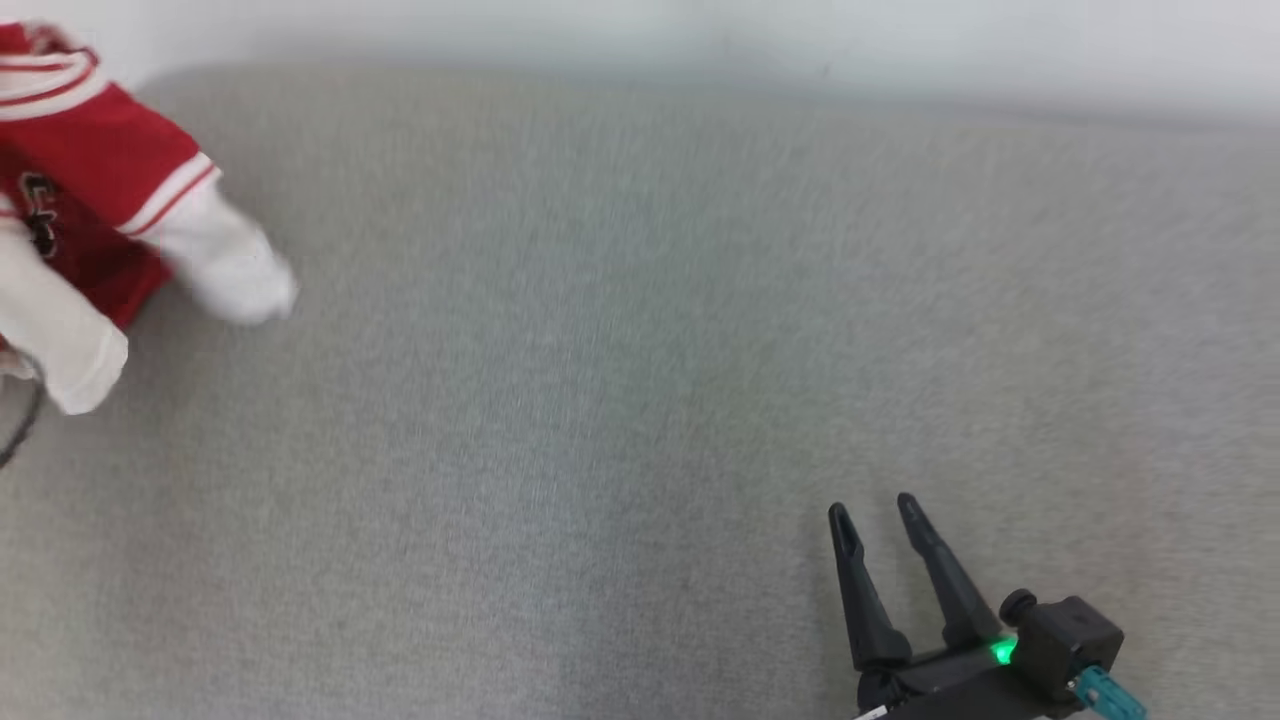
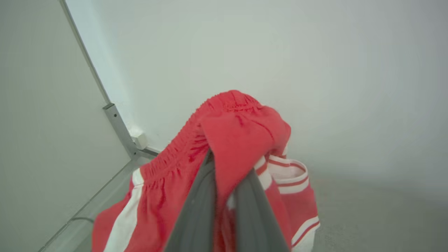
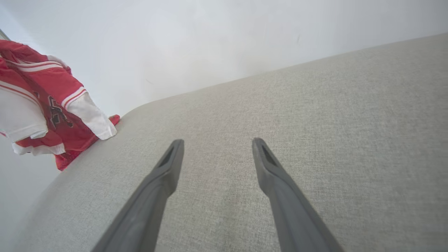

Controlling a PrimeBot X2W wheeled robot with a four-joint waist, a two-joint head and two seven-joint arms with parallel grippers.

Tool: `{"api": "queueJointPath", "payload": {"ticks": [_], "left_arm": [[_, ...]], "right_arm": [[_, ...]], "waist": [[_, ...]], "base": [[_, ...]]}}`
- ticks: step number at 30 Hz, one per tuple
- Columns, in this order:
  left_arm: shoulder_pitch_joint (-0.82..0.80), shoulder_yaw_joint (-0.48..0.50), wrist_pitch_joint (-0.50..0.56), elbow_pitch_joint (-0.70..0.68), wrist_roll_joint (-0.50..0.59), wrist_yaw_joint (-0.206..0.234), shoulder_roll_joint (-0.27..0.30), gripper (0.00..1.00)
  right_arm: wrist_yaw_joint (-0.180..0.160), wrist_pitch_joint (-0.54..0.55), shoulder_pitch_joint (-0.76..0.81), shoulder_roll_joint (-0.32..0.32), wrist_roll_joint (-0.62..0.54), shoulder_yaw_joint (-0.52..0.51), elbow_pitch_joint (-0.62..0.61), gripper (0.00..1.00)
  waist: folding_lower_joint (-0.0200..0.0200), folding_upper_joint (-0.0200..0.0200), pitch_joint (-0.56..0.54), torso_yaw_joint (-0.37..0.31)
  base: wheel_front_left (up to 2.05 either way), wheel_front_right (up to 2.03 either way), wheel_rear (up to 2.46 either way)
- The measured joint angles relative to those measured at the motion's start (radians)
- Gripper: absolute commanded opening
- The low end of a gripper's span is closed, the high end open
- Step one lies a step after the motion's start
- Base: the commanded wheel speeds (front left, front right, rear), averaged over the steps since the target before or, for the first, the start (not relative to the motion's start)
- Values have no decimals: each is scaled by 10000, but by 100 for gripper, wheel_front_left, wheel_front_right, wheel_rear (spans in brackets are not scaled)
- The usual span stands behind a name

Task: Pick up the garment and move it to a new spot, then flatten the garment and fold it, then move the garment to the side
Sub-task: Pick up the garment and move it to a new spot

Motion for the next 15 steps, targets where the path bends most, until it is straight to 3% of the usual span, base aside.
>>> {"api": "queueJointPath", "payload": {"ticks": [8, 15], "left_arm": [[75, -915, 1118, -2397, -453, -290, -989, 0], [779, -1501, 1820, -4583, -1613, -418, -2274, 0]], "right_arm": [[0, -360, 0, 15, 456, -52, 744, 100], [0, -385, 123, 12, 111, -815, 525, 100]], "waist": [[-1, -2, -1484, -554], [0, -2, -2256, -1652]], "base": [[0, 0, 0], [0, 0, 0]]}}
